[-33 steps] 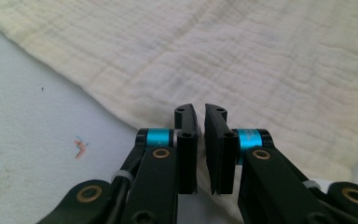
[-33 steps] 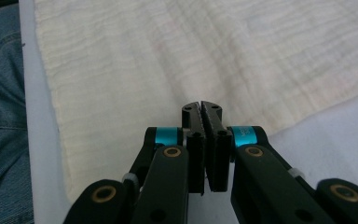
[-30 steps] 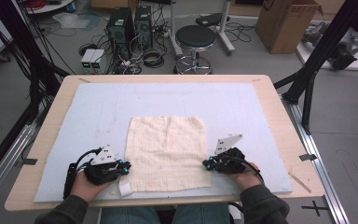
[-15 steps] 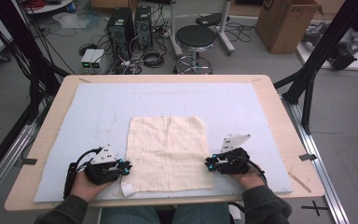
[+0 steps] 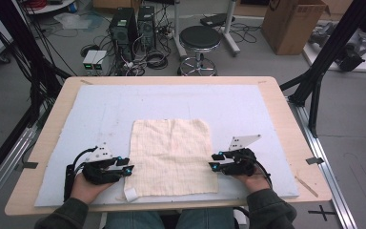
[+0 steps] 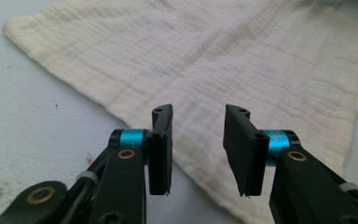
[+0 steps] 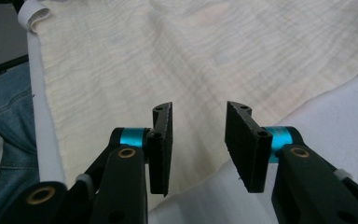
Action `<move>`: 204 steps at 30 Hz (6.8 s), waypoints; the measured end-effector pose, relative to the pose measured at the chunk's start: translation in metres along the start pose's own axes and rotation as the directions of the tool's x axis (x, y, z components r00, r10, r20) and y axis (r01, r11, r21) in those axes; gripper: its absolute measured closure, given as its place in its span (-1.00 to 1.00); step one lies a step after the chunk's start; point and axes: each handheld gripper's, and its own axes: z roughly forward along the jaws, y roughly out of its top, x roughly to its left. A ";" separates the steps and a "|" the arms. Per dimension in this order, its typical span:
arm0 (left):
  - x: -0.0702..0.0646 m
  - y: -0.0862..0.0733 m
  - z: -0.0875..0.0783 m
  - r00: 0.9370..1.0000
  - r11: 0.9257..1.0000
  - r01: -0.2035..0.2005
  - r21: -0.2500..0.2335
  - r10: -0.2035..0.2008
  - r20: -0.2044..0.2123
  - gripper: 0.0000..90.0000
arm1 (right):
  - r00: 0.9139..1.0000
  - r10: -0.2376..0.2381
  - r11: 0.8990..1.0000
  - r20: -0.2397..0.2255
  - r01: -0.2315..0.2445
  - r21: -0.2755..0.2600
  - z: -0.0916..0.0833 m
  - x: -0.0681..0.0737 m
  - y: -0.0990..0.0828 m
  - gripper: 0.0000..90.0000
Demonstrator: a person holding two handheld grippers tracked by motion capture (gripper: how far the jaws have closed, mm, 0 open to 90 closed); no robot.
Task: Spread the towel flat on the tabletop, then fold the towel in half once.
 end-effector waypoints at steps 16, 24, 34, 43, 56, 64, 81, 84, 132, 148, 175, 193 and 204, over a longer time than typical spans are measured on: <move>0.007 0.003 -0.003 0.999 0.999 0.033 -0.041 -0.033 0.003 0.25 | 0.999 0.044 0.997 -0.020 -0.046 -0.069 0.000 -0.001 0.008 0.00; 0.009 0.005 -0.002 0.999 0.998 0.042 -0.044 -0.042 0.000 0.16 | 0.999 0.050 0.996 0.020 -0.048 -0.078 0.000 -0.003 0.011 -0.12; 0.009 0.005 -0.001 0.999 0.998 0.043 -0.035 -0.043 -0.006 0.10 | 0.998 0.060 0.992 0.010 -0.058 -0.113 -0.003 -0.004 0.013 -0.17; 0.010 0.005 -0.001 0.999 0.998 0.044 -0.035 -0.045 -0.009 -0.01 | 0.999 0.041 0.995 0.009 -0.040 -0.092 0.000 -0.001 0.014 -0.16; 0.014 0.006 -0.001 0.998 0.998 0.052 -0.040 -0.053 -0.031 -0.10 | 0.999 0.027 0.999 0.032 -0.025 -0.036 0.008 -0.005 0.014 -0.11; 0.018 0.012 0.000 0.997 0.997 0.067 -0.030 -0.068 -0.036 -0.05 | 0.999 0.031 0.999 0.039 -0.029 -0.032 0.006 -0.017 0.021 -0.07; 0.059 0.060 0.021 0.991 0.990 0.120 -0.073 -0.124 -0.057 0.19 | 0.993 0.068 0.998 0.093 -0.069 0.010 0.016 -0.075 0.071 0.22; 0.070 0.069 0.027 0.987 0.987 0.137 -0.082 -0.143 -0.078 0.25 | 0.991 0.081 0.997 0.103 -0.083 0.010 0.019 -0.086 0.080 0.29; 0.116 0.066 0.088 0.926 0.951 0.305 -0.051 -0.309 -0.219 0.93 | 0.961 0.196 0.978 0.195 -0.206 0.033 0.052 -0.133 0.084 0.89; 0.118 0.090 0.057 0.930 0.948 0.281 -0.152 -0.308 -0.201 0.93 | 0.970 0.150 0.988 0.191 -0.141 -0.057 0.033 -0.119 0.106 0.89; 0.091 0.071 0.042 0.965 0.972 0.193 -0.130 -0.212 -0.152 0.93 | 0.983 0.158 0.987 0.093 -0.154 -0.053 0.028 -0.101 0.086 0.89; 0.061 0.053 0.020 0.984 0.989 0.098 -0.112 -0.114 -0.139 0.93 | 0.995 0.097 0.995 0.023 -0.097 0.005 0.017 -0.075 0.085 0.89; 0.049 0.035 0.014 0.990 0.992 0.076 -0.098 -0.087 -0.114 0.93 | 0.995 0.095 0.995 0.008 -0.095 0.019 0.011 -0.062 0.065 0.89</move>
